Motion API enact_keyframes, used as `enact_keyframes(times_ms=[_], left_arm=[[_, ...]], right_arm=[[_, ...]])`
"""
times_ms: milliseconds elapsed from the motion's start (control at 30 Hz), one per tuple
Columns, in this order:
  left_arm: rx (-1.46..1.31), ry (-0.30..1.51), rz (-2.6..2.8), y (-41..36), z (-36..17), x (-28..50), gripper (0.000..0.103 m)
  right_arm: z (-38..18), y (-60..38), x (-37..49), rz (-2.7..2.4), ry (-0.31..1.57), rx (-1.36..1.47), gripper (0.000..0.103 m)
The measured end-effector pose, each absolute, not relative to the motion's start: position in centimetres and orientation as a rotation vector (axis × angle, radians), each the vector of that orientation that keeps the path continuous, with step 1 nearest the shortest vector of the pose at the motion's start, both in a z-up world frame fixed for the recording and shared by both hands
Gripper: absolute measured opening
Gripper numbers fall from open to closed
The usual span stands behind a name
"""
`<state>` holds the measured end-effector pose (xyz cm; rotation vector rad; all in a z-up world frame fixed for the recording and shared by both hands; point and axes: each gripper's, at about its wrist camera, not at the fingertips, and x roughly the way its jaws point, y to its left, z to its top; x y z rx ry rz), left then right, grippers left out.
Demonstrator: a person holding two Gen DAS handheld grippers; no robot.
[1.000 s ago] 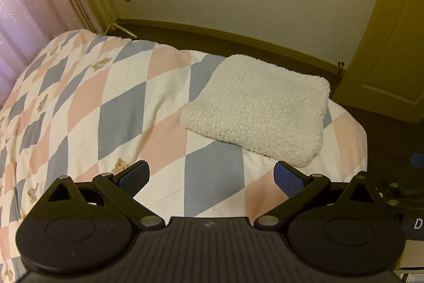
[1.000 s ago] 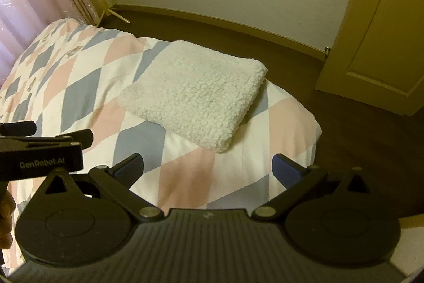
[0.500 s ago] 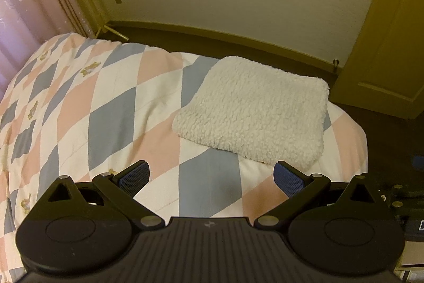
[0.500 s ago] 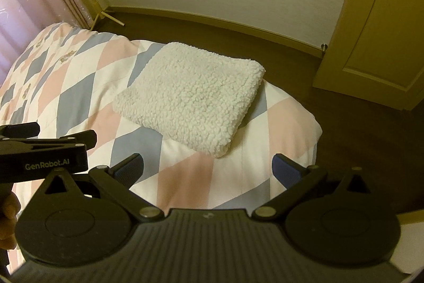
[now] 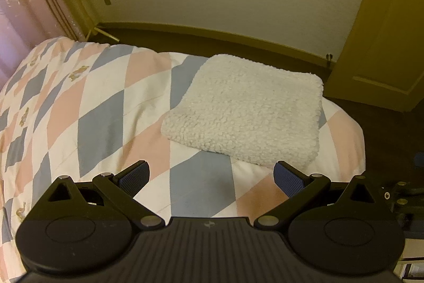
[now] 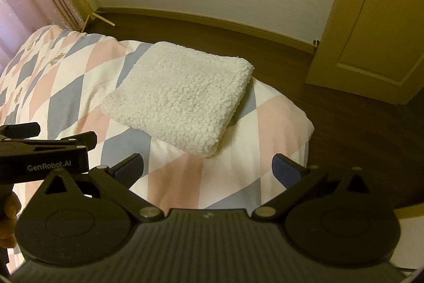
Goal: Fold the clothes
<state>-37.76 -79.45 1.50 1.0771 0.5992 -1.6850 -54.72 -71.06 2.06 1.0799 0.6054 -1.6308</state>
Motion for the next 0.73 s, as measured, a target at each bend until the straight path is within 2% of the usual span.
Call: enact_keyframes(times_ms=[733], left_arm=[[1.092,0.602,-1.741,-77.6,1.7,-39.7,0.103]], right_arm=[[2.2,-69.1,-57.2,-1.654,0.567,1.091,0.102]])
